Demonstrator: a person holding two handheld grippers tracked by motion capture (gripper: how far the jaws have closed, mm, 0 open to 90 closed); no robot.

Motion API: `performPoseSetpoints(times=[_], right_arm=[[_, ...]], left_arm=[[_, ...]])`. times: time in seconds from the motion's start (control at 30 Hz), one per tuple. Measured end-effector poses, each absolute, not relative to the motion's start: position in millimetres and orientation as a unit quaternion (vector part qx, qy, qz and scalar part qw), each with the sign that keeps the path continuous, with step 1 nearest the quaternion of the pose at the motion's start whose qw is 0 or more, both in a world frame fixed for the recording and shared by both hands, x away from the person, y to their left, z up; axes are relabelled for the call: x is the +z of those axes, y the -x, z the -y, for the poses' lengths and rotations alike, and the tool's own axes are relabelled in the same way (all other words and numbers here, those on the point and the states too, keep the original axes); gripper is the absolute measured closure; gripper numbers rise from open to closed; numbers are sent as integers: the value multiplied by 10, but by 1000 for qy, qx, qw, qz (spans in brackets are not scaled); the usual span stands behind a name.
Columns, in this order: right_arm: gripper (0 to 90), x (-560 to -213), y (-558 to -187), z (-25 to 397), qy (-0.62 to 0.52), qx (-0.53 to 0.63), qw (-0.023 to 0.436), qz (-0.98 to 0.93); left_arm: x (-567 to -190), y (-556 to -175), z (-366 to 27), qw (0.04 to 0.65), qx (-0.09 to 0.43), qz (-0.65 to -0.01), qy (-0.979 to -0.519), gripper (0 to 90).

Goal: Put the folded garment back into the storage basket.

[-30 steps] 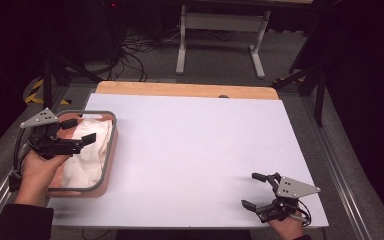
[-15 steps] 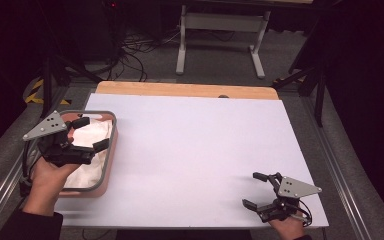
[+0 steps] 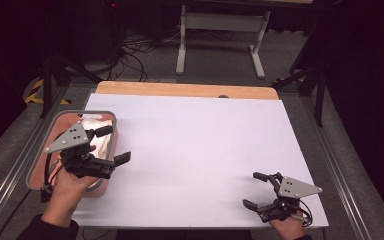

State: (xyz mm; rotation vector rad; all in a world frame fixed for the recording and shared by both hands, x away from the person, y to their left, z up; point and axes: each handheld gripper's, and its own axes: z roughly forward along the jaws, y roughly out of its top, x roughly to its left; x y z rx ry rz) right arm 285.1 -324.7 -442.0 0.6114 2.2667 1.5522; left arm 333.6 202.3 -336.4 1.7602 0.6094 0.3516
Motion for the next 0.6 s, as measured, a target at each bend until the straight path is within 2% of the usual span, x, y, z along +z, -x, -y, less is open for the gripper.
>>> performPoseSetpoints(times=[0.33,0.6], right_arm=[[74,-4413,-2844,3257,-214,545,165,-793],[73,-4414,-2844,3262,-213,547,164,-793]], left_arm=[[-3625,-3289,-1705,580,128,-250,-765,9],[-3961,-3257,-1597,594,105,-257,-755,10]])
